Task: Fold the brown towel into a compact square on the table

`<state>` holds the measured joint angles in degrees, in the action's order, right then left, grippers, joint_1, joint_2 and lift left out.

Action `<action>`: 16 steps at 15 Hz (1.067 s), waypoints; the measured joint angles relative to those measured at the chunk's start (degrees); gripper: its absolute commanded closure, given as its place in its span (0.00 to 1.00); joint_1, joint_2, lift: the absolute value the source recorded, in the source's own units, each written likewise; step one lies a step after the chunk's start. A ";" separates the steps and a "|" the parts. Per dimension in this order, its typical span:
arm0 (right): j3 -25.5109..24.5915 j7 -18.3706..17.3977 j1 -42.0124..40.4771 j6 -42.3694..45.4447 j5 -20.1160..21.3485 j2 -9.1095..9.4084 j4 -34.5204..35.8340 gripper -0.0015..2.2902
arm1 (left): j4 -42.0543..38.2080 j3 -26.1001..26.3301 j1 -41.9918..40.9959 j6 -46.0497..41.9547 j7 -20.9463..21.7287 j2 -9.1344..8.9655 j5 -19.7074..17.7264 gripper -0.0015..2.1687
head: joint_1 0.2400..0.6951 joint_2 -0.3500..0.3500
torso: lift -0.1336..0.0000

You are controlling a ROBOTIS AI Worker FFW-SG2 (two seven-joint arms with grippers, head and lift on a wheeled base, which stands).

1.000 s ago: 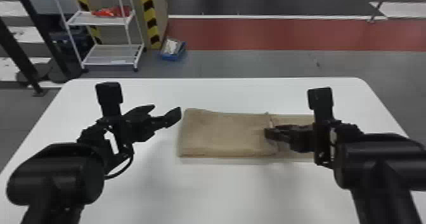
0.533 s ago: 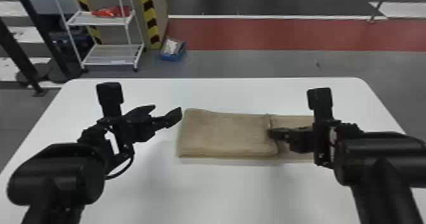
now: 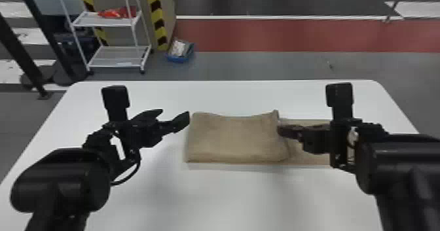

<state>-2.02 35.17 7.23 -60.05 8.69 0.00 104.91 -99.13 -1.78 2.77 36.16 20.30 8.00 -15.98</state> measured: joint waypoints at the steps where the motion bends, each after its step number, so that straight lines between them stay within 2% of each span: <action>1: -0.13 0.07 -0.52 -1.12 -0.43 0.00 1.97 0.57 | -0.02 -0.03 0.00 0.01 -0.05 0.00 -0.01 0.04 | 1.00 0.54 | 0.07; 6: -3.56 1.39 -1.06 -9.76 -2.64 0.00 12.86 0.57 | -0.53 -0.15 0.02 0.35 -0.27 0.06 0.00 0.04 | 1.00 0.52 | 0.07; 16: -17.65 8.15 0.12 -15.98 -4.03 0.00 16.27 0.57 | -0.54 0.79 0.11 1.24 -0.71 -0.20 0.70 0.04 | 1.00 0.39 | 0.07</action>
<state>-19.67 43.32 7.34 -76.03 4.67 0.00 121.18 -99.67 -1.00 2.88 37.40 19.60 7.79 -15.28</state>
